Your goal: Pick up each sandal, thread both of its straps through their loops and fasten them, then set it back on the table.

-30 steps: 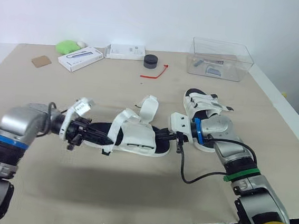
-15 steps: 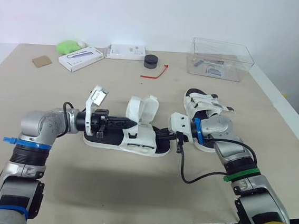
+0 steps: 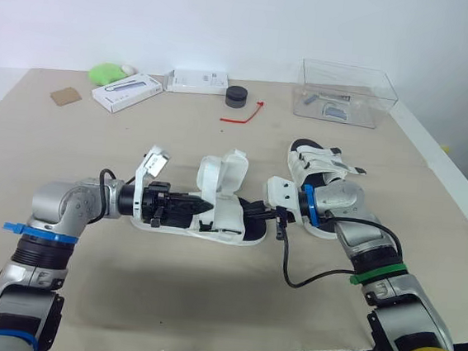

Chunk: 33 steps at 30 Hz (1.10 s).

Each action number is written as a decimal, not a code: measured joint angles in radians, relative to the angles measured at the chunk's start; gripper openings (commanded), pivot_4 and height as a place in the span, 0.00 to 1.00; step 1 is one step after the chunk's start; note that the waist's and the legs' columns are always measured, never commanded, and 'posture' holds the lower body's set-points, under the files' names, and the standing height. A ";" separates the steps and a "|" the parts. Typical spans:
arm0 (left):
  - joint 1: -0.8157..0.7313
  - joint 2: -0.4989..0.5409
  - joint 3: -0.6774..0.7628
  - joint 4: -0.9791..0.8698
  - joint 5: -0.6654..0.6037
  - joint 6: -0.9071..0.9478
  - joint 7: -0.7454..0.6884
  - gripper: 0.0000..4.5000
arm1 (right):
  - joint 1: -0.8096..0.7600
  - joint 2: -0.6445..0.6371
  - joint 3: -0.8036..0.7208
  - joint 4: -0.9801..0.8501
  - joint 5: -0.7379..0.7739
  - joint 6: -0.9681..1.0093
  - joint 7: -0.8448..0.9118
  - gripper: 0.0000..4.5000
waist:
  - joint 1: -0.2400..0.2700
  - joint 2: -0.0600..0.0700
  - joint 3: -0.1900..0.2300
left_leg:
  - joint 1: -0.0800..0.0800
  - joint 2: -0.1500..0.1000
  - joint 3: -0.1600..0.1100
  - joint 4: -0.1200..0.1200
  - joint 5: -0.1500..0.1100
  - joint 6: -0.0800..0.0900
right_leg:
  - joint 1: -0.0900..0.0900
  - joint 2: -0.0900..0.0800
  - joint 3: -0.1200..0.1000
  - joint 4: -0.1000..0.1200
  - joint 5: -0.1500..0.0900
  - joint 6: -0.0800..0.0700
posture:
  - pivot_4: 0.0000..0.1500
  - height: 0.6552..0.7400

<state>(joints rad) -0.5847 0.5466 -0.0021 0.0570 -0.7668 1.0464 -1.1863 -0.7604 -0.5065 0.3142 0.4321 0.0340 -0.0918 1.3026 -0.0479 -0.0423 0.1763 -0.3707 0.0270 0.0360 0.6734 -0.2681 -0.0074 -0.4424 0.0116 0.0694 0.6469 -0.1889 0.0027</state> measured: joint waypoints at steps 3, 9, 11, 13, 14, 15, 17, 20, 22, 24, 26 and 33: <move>0.000 -0.007 -0.002 0.000 0.004 -0.015 0.010 0.01 | -0.001 0.001 0.000 0.003 0.000 0.000 -0.001 0.00 | 0.000 0.000 0.000 | 0.000 0.000 0.000 0.000 0.000 0.000 | 0.000 0.000 0.000 0.000 0.000 0.000 | 1.00 1.00; 0.005 -0.026 -0.029 0.000 0.029 -0.056 0.041 0.01 | -0.001 0.001 0.000 0.003 0.000 0.000 -0.001 0.00 | 0.000 0.000 0.000 | 0.000 0.000 0.000 0.000 0.000 0.000 | 0.000 0.000 0.000 0.000 0.000 0.000 | 1.00 1.00; 0.005 -0.026 -0.033 0.000 0.034 -0.067 0.042 0.01 | -0.001 0.000 0.000 0.003 0.000 0.000 -0.001 0.00 | 0.000 0.000 0.000 | 0.000 0.000 0.000 0.000 0.000 0.000 | 0.000 0.000 0.000 0.000 0.000 0.000 | 1.00 1.00; 0.006 -0.024 -0.039 -0.002 0.036 -0.068 0.038 0.01 | -0.001 0.000 0.000 0.003 0.000 0.000 -0.001 0.00 | 0.000 0.000 0.000 | 0.000 0.000 0.000 0.000 0.000 0.000 | 0.000 0.000 0.000 0.000 0.000 0.000 | 1.00 1.00; 0.009 -0.021 -0.042 -0.008 0.037 -0.068 0.035 0.01 | -0.001 0.000 0.000 0.003 0.000 0.000 -0.001 0.00 | 0.000 0.000 0.000 | 0.000 0.000 0.000 0.000 0.000 0.000 | 0.000 0.000 0.000 0.000 0.000 0.000 | 1.00 1.00; 0.017 -0.013 -0.047 -0.021 0.039 -0.069 0.024 0.01 | -0.001 0.000 0.000 0.003 0.000 -0.001 0.000 0.00 | 0.000 0.000 0.000 | 0.000 0.000 0.000 0.000 0.000 0.000 | 0.000 0.000 0.000 0.000 0.000 0.000 | 1.00 1.00; 0.035 0.008 -0.065 -0.040 0.043 -0.080 0.006 0.01 | -0.001 0.000 0.000 0.003 0.000 -0.001 0.000 0.00 | 0.000 0.000 0.000 | 0.000 0.000 0.000 0.000 0.000 0.000 | 0.000 0.000 0.000 0.000 0.000 0.000 | 1.00 1.00; 0.054 0.013 -0.075 -0.043 0.044 -0.090 -0.002 0.01 | -0.001 0.000 0.000 0.003 0.000 -0.003 0.000 0.00 | 0.000 0.000 0.000 | 0.000 0.000 0.000 0.000 0.000 0.000 | 0.000 0.000 0.000 0.000 0.000 0.000 | 1.00 1.00; 0.054 0.013 -0.075 -0.043 0.042 -0.089 -0.001 0.01 | -0.001 0.000 0.000 0.004 0.000 -0.004 0.000 0.00 | 0.000 0.000 0.000 | 0.000 0.000 0.000 0.000 0.000 0.000 | 0.000 0.000 0.000 0.000 0.000 0.000 | 1.00 1.00; 0.054 0.014 -0.078 -0.044 0.043 -0.089 0.000 0.01 | -0.001 0.000 0.000 0.004 0.000 -0.005 0.001 0.00 | 0.000 0.000 0.000 | 0.000 0.000 0.000 0.000 0.000 0.000 | 0.000 0.000 0.000 0.000 0.000 0.000 | 1.00 1.00; 0.054 0.020 -0.084 -0.048 0.043 -0.086 0.001 0.01 | -0.002 0.000 0.000 0.005 0.000 -0.007 0.001 0.00 | 0.000 0.000 0.000 | 0.000 0.000 0.000 0.000 0.000 0.000 | 0.000 0.000 0.000 0.000 0.000 0.000 | 1.00 1.00; 0.030 0.034 -0.071 -0.058 -0.009 -0.015 -0.014 0.48 | -0.009 0.001 0.000 0.023 -0.001 -0.021 0.005 0.00 | 0.000 0.000 0.000 | 0.000 0.000 0.000 0.000 0.000 0.000 | 0.000 0.000 0.000 0.000 0.000 0.000 | 1.00 1.00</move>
<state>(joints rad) -0.5546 0.5808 -0.0727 -0.0013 -0.7762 1.0311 -1.2008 -0.7691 -0.5059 0.3146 0.4551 0.0334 -0.1126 1.3071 -0.0479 -0.0423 0.1763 -0.3706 0.0268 0.0361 0.6734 -0.2680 -0.0074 -0.4423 0.0116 0.0693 0.6469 -0.1889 0.0028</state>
